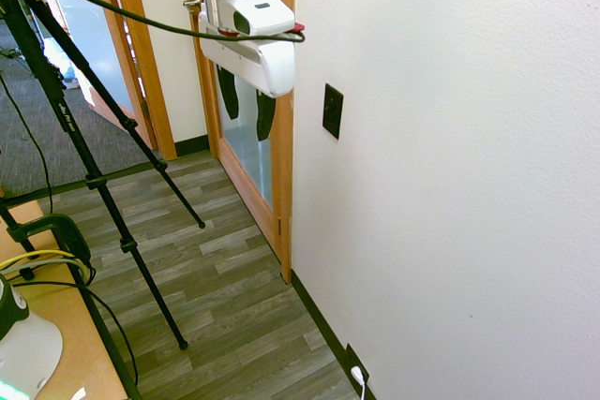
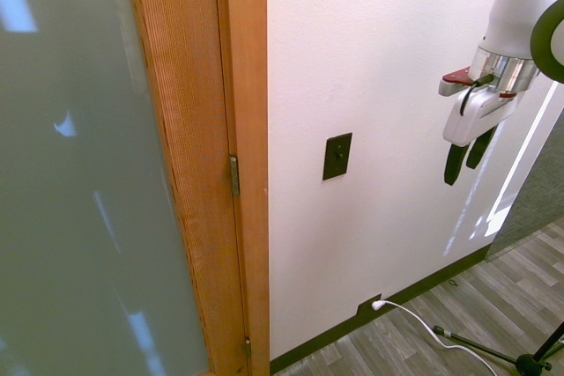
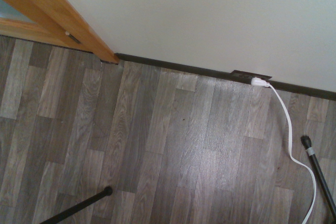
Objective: Turn off the light
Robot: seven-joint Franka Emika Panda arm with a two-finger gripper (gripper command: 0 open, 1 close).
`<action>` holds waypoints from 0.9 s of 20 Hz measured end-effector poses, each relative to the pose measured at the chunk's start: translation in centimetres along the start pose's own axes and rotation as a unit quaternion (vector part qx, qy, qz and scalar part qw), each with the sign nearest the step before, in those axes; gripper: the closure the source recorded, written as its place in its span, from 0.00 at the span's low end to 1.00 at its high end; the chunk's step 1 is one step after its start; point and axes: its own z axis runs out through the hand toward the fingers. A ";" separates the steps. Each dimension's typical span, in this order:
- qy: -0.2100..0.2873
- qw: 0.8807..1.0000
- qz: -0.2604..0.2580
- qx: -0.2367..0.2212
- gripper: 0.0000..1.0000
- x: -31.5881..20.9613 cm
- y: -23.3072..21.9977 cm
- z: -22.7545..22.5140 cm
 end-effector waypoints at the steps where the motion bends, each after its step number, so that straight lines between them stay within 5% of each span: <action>1: 0.000 1.000 0.000 0.000 0.00 0.0 0.0 0.1; 18: 0.112 0.989 0.028 0.096 0.00 -0.2 -9.3 1.1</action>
